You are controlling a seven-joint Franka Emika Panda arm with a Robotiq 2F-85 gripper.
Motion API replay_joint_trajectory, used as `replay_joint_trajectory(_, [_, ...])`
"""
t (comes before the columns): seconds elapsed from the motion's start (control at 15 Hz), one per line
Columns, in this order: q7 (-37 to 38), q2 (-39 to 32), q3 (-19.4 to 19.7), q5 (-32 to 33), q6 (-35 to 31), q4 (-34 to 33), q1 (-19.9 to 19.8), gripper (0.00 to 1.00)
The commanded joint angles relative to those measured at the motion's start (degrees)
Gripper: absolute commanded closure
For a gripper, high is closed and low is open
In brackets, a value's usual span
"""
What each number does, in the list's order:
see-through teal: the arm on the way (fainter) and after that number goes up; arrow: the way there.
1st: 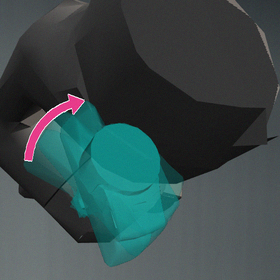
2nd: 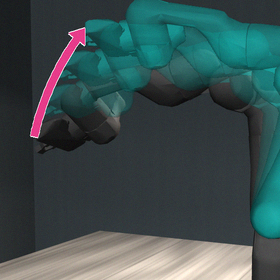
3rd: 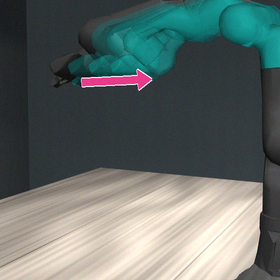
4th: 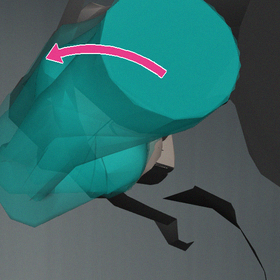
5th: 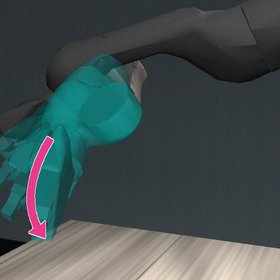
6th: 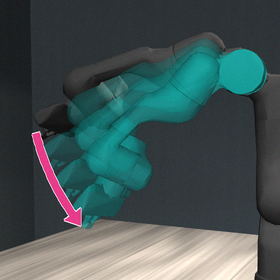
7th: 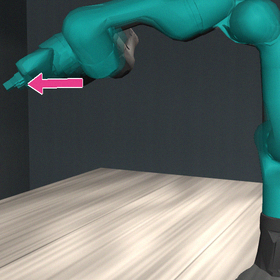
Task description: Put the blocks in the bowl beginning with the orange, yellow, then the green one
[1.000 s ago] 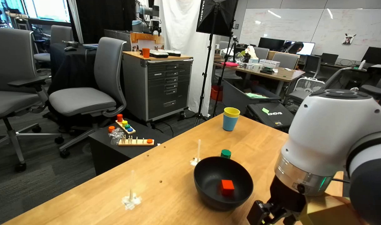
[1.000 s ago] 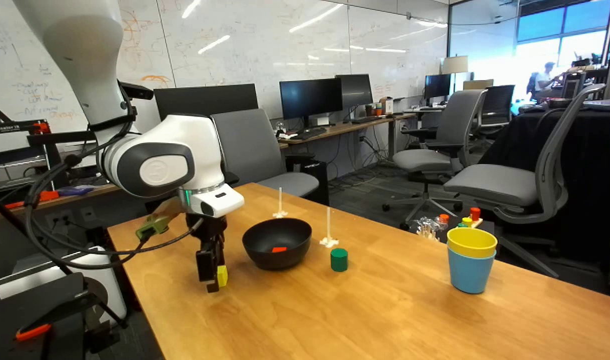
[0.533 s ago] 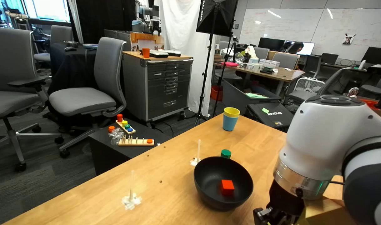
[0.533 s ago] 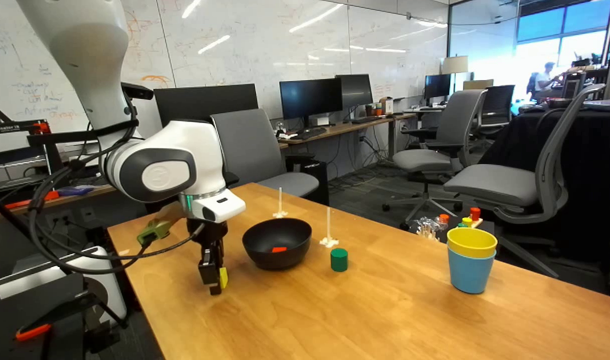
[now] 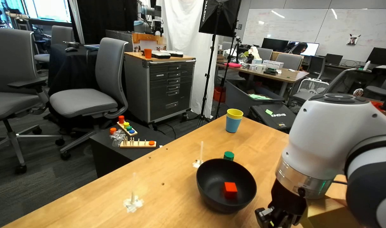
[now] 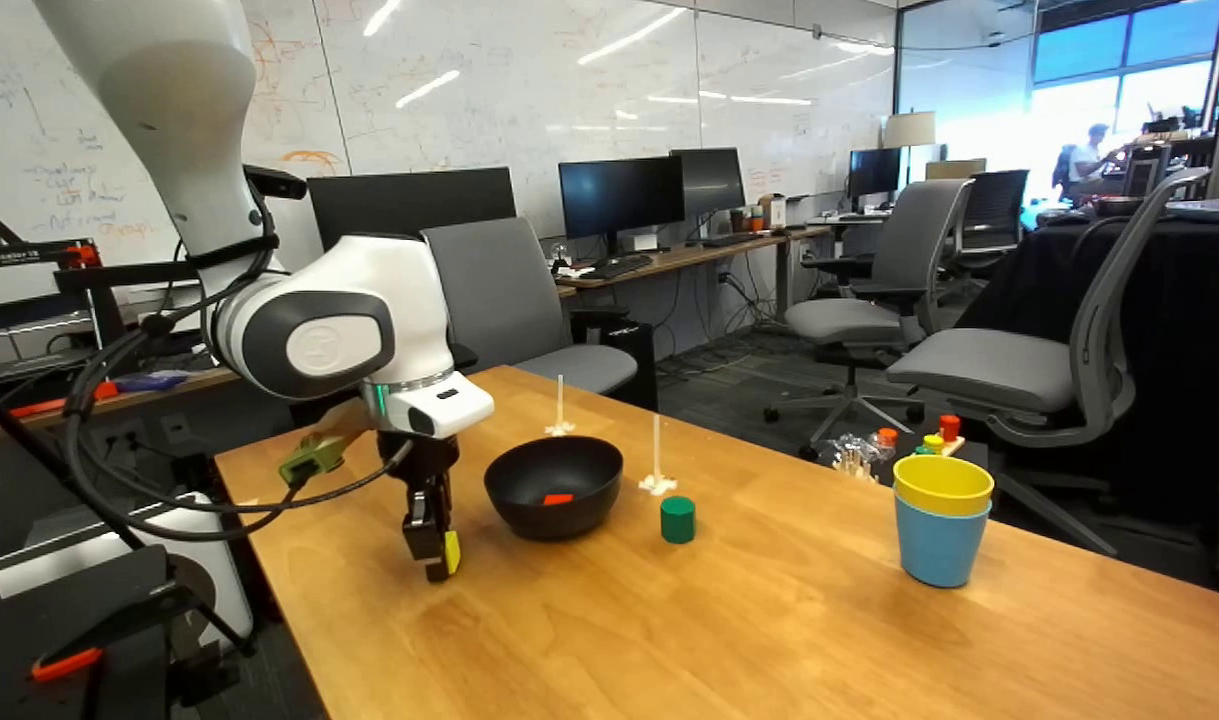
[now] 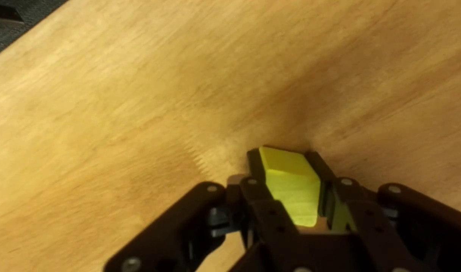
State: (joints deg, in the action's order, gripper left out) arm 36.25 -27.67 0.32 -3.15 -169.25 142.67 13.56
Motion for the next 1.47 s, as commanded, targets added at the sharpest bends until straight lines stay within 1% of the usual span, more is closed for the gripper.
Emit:
replay_joint_trajectory(0.0, [-0.16, 4.47, 4.64, -0.20, 2.27, -0.18, 4.26, 0.92])
replay_joint_trajectory(0.13, [0.59, 7.20, 6.86, 0.22, 2.67, -0.39, 5.47, 0.92])
replay_joint_trajectory(0.2, [0.25, 9.13, 7.22, 0.22, 3.20, -0.27, 5.28, 0.92])
replay_joint_trajectory(0.33, [-0.76, 12.55, 7.14, 0.50, 2.89, 0.22, 4.42, 0.92])
replay_joint_trajectory(0.47, [-0.28, 15.07, 7.12, 1.23, 3.61, 0.06, 3.84, 0.92])
replay_joint_trajectory(0.73, [0.81, 16.94, 5.83, 2.14, 5.16, -1.14, 2.57, 0.92])
replay_joint_trajectory(0.93, [4.70, 14.39, 6.84, 4.48, 2.97, -2.91, 3.63, 0.92])
replay_joint_trajectory(1.07, [9.43, 11.79, 8.55, 7.95, 2.61, -4.85, 4.98, 0.92])
replay_joint_trajectory(1.13, [12.77, 10.05, 10.00, 10.48, 2.27, -6.34, 6.10, 0.92])
replay_joint_trajectory(1.27, [17.63, 7.29, 11.73, 13.04, 3.16, -9.46, 7.69, 0.92])
replay_joint_trajectory(1.4, [20.81, 4.67, 12.62, 13.39, 4.45, -12.72, 8.87, 0.92])
